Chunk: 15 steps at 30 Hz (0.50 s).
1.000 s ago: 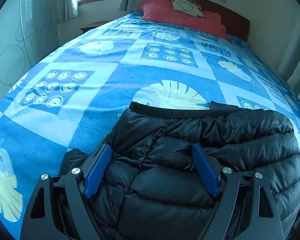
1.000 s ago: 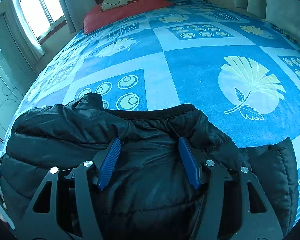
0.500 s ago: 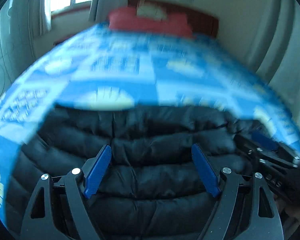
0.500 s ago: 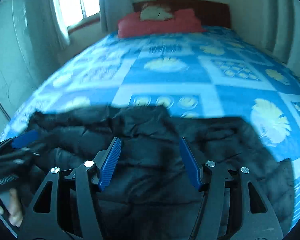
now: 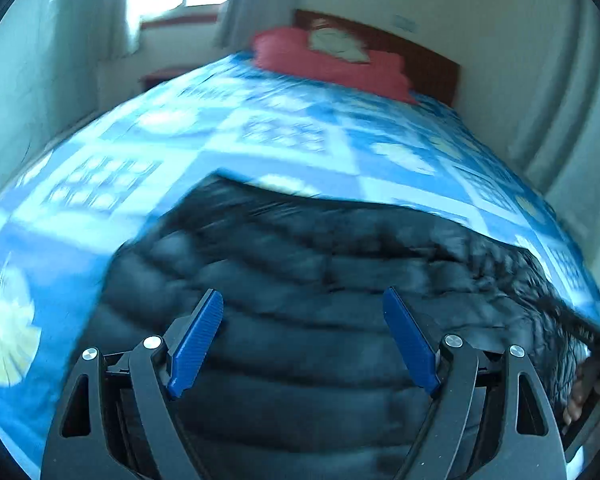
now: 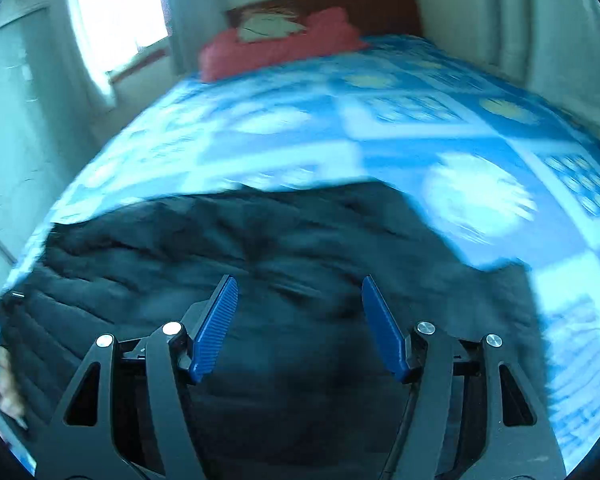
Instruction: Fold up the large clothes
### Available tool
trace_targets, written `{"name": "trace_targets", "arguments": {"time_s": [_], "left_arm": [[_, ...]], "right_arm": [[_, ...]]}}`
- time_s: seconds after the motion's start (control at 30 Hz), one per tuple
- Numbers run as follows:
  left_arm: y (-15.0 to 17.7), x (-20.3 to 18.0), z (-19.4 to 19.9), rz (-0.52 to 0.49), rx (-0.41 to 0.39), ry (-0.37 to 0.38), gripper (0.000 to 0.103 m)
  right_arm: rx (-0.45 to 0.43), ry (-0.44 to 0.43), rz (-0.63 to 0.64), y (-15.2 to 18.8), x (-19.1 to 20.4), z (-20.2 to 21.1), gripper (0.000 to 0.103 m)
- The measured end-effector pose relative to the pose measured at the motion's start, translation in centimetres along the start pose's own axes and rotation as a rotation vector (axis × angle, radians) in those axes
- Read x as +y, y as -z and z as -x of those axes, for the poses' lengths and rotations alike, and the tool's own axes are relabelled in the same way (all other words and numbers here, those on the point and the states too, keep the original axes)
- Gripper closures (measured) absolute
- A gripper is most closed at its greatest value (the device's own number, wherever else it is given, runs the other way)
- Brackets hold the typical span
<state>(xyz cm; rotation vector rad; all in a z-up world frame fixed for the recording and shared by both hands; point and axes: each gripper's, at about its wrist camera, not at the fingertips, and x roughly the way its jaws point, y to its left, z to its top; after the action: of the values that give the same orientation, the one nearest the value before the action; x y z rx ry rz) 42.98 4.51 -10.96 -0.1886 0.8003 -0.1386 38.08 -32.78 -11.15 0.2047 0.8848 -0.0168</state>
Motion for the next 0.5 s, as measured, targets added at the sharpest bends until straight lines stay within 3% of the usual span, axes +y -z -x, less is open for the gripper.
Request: {"name": "trace_targets", "arguments": {"time_s": [0.1, 0.2, 0.27, 0.33, 0.37, 0.5], "left_arm": [[0.4, 1.3, -1.8, 0.032, 0.038, -0.009, 0.022], [0.9, -0.2, -2.6, -0.058, 0.058, -0.098, 0.022], [0.9, -0.7, -1.0, -0.084, 0.056, -0.108, 0.022], [1.6, -0.2, 1.5, -0.083, 0.026, -0.069, 0.022], [2.2, 0.3, 3.3, -0.082, 0.004, -0.056, 0.022], [6.0, 3.9, 9.6, 0.002, -0.043, -0.024, 0.022]], "right_arm": [[0.004, -0.027, -0.026, 0.9, -1.0, -1.3, 0.039], [0.003, 0.030, 0.029, 0.8, 0.3, -1.3, 0.037], [-0.002, 0.010, 0.009, 1.1, -0.1, 0.7, 0.037], [-0.034, -0.008, -0.009, 2.0, -0.8, 3.8, 0.036], [-0.054, 0.005, -0.014, 2.7, -1.5, 5.6, 0.031], [-0.067, 0.028, -0.071, 6.3, -4.7, 10.7, 0.025]]}}
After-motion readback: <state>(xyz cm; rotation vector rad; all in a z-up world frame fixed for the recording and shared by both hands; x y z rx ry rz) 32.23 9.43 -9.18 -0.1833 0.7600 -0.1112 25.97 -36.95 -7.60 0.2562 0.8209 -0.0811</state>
